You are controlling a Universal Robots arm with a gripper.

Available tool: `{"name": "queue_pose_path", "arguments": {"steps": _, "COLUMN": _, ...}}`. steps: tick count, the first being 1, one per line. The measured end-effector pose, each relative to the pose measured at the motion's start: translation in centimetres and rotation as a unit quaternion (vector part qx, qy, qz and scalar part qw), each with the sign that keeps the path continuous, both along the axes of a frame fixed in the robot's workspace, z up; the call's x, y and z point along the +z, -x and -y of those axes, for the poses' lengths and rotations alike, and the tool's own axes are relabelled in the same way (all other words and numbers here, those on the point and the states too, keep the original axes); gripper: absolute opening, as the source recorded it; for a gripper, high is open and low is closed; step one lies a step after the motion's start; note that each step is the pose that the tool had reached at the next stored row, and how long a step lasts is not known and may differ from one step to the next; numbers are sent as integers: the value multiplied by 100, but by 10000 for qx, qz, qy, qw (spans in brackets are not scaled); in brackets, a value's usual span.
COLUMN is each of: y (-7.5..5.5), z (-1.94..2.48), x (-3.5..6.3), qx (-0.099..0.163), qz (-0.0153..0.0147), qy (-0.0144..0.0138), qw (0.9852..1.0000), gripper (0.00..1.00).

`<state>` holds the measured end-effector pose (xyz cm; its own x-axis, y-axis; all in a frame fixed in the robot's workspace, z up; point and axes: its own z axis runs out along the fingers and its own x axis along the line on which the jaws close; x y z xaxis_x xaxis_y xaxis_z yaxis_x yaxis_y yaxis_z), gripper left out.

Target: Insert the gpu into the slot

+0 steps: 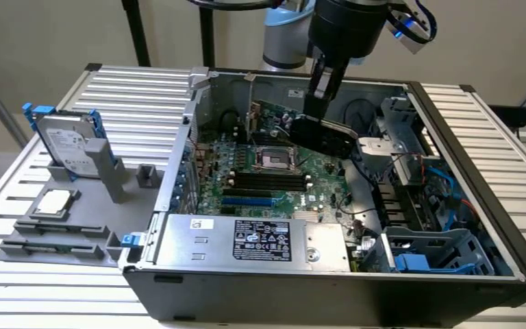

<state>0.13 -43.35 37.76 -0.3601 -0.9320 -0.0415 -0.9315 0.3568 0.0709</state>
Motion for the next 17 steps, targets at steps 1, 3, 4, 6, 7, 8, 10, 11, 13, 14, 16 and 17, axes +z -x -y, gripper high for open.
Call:
{"name": "queue_pose_path", "arguments": {"steps": 1, "y": 0, "z": 0, "x": -6, "qx": 90, "qz": 0, "qy": -19, "qw": 10000, "gripper": 26}}
{"name": "queue_pose_path", "arguments": {"steps": 3, "y": 0, "z": 0, "x": -19, "qx": 262, "qz": 1, "qy": -55, "qw": 9996, "gripper": 26}}
{"name": "queue_pose_path", "arguments": {"steps": 4, "y": 1, "z": 0, "x": -25, "qx": 353, "qz": 1, "qy": -74, "qw": 9993, "gripper": 26}}
{"name": "queue_pose_path", "arguments": {"steps": 6, "y": 1, "z": 0, "x": -38, "qx": 534, "qz": 1, "qy": -110, "qw": 9985, "gripper": 26}}
{"name": "queue_pose_path", "arguments": {"steps": 7, "y": 1, "z": 0, "x": -45, "qx": 620, "qz": 1, "qy": -128, "qw": 9980, "gripper": 26}}
{"name": "queue_pose_path", "arguments": {"steps": 8, "y": 1, "z": 0, "x": -52, "qx": 711, "qz": 1, "qy": -145, "qw": 9974, "gripper": 26}}
{"name": "queue_pose_path", "arguments": {"steps": 10, "y": 1, "z": 0, "x": -65, "qx": 882, "qz": 1, "qy": -176, "qw": 9960, "gripper": 26}}
{"name": "queue_pose_path", "arguments": {"steps": 11, "y": 2, "z": 0, "x": -73, "qx": 978, "qz": 1, "qy": -192, "qw": 9950, "gripper": 26}}
{"name": "queue_pose_path", "arguments": {"steps": 13, "y": 2, "z": 0, "x": -87, "qx": 1156, "qz": 1, "qy": -221, "qw": 9930, "gripper": 26}}
{"name": "queue_pose_path", "arguments": {"steps": 14, "y": 2, "z": 0, "x": -94, "qx": 1240, "qz": 1, "qy": -235, "qw": 9920, "gripper": 26}}
{"name": "queue_pose_path", "arguments": {"steps": 16, "y": 2, "z": 0, "x": -108, "qx": 1423, "qz": 1, "qy": -266, "qw": 9895, "gripper": 26}}
{"name": "queue_pose_path", "arguments": {"steps": 17, "y": 2, "z": 0, "x": -116, "qx": 1515, "qz": 2, "qy": -282, "qw": 9881, "gripper": 26}}
